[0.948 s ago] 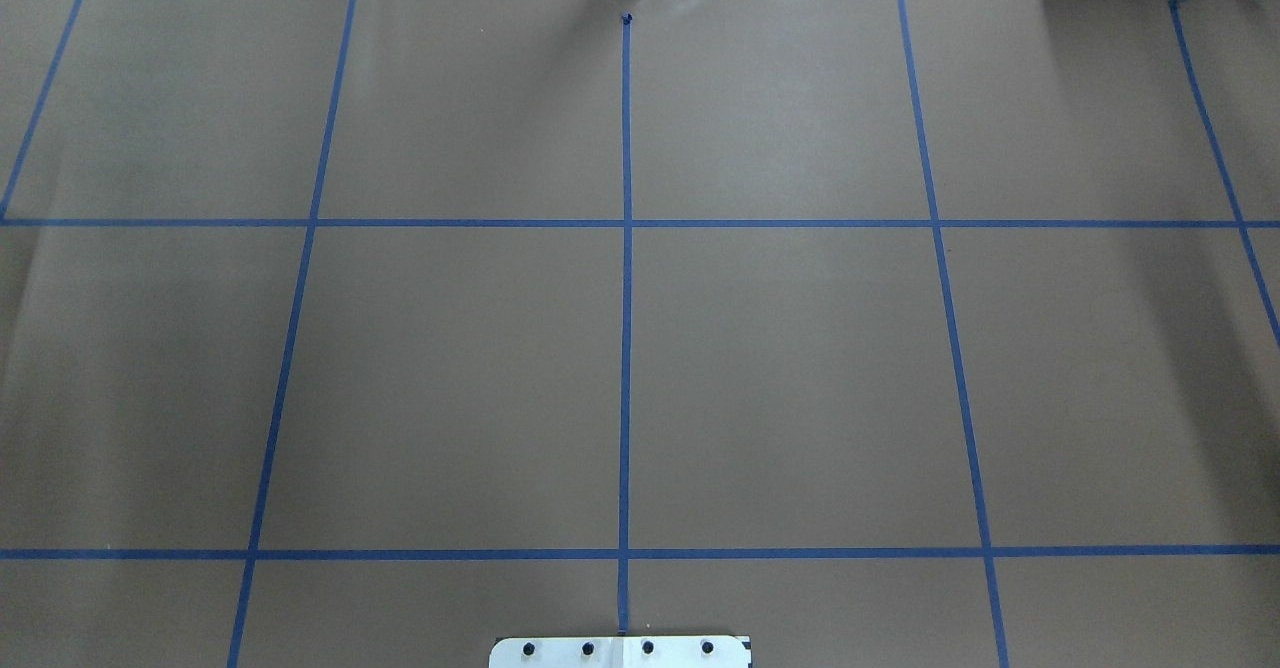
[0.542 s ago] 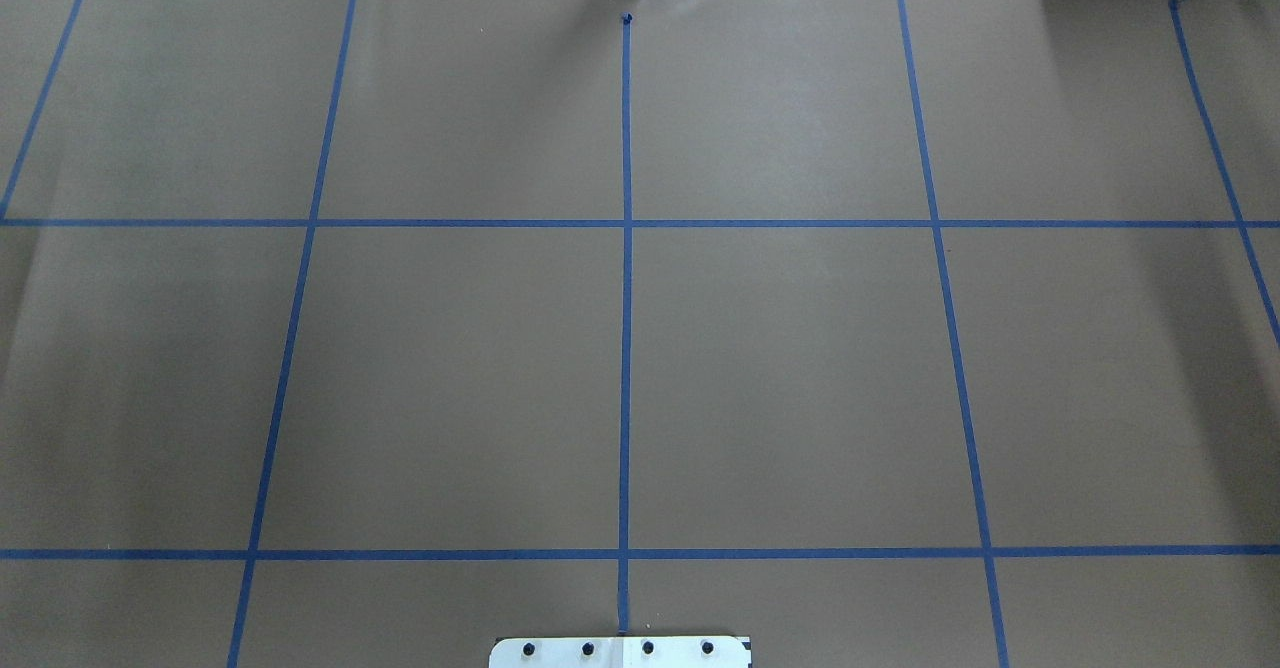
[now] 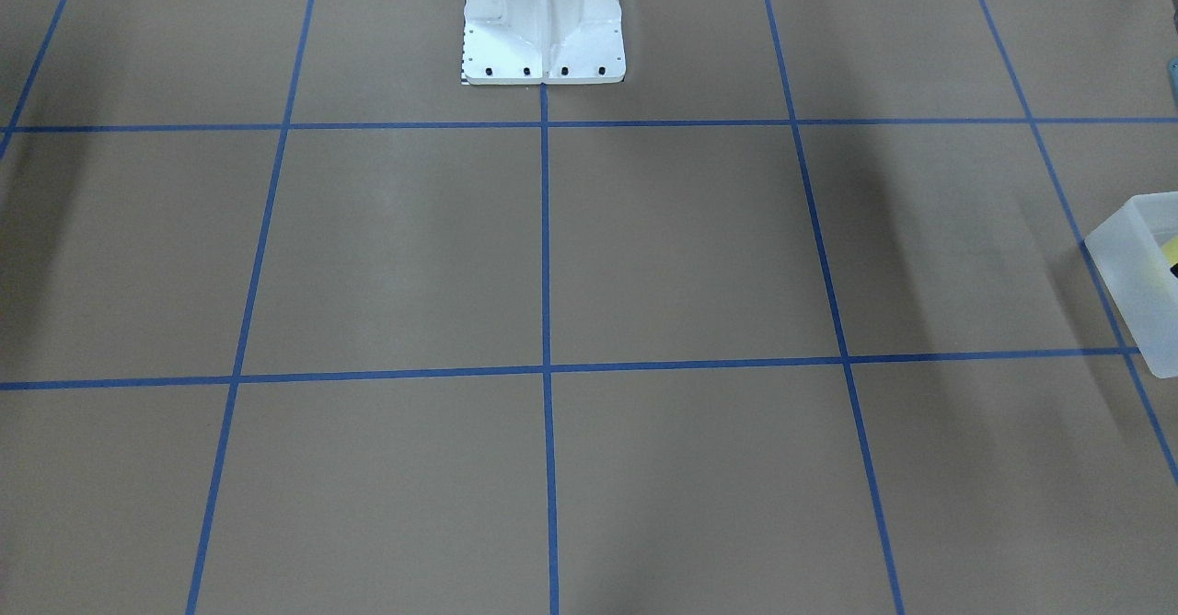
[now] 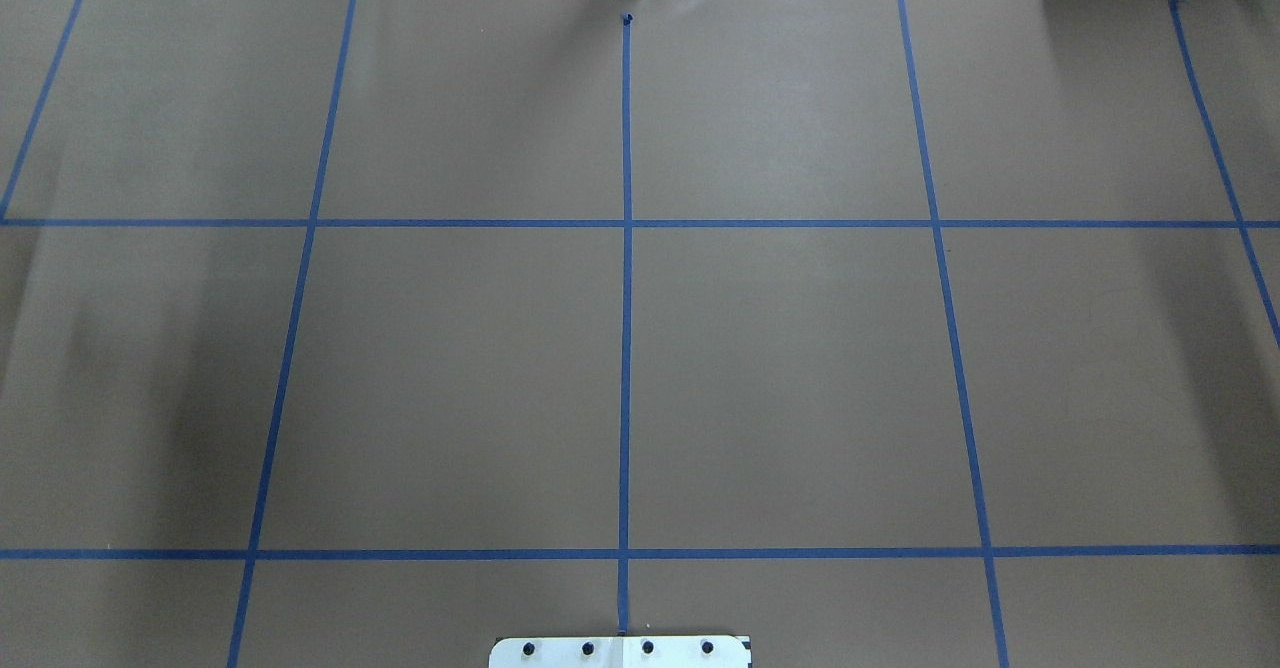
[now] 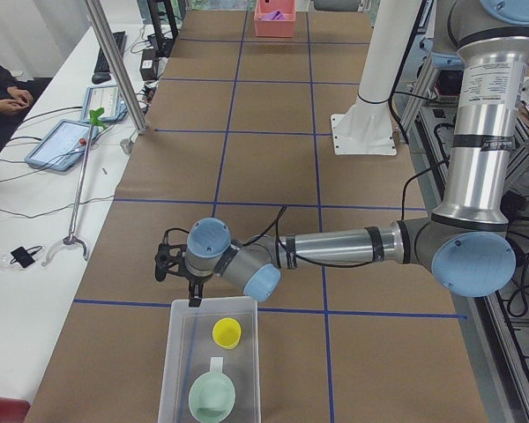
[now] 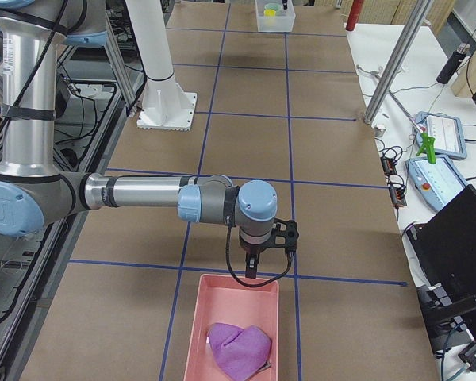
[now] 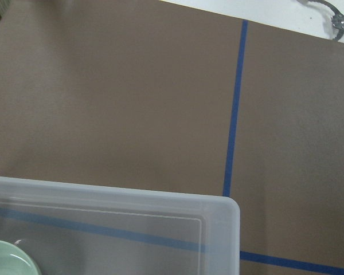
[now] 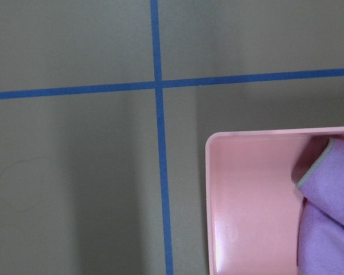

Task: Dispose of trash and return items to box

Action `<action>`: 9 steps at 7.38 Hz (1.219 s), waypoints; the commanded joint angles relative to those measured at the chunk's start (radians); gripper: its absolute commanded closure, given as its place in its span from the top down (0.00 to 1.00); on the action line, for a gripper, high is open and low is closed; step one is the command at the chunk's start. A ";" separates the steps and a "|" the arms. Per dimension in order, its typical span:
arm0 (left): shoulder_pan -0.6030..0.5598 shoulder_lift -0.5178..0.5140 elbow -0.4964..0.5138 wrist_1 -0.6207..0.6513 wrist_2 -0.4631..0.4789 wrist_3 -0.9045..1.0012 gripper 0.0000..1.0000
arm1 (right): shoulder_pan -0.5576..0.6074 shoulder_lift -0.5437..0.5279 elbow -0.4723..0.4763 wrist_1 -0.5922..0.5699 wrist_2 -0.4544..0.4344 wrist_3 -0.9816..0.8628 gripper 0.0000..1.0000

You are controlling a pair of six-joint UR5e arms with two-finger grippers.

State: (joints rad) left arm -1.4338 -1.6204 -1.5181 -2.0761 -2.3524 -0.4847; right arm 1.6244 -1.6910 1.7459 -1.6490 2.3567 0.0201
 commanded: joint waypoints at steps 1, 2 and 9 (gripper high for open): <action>-0.025 0.007 -0.127 0.247 0.034 0.215 0.98 | 0.000 -0.006 0.001 0.000 0.003 0.004 1.00; -0.045 0.040 -0.142 0.261 0.065 0.285 0.99 | 0.000 -0.006 0.001 0.000 0.004 0.006 1.00; -0.129 0.105 -0.146 0.269 0.065 0.376 0.99 | 0.000 -0.010 0.006 0.000 0.006 0.009 1.00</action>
State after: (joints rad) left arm -1.5623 -1.5182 -1.6643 -1.8071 -2.2872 -0.1092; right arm 1.6245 -1.7006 1.7508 -1.6490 2.3623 0.0292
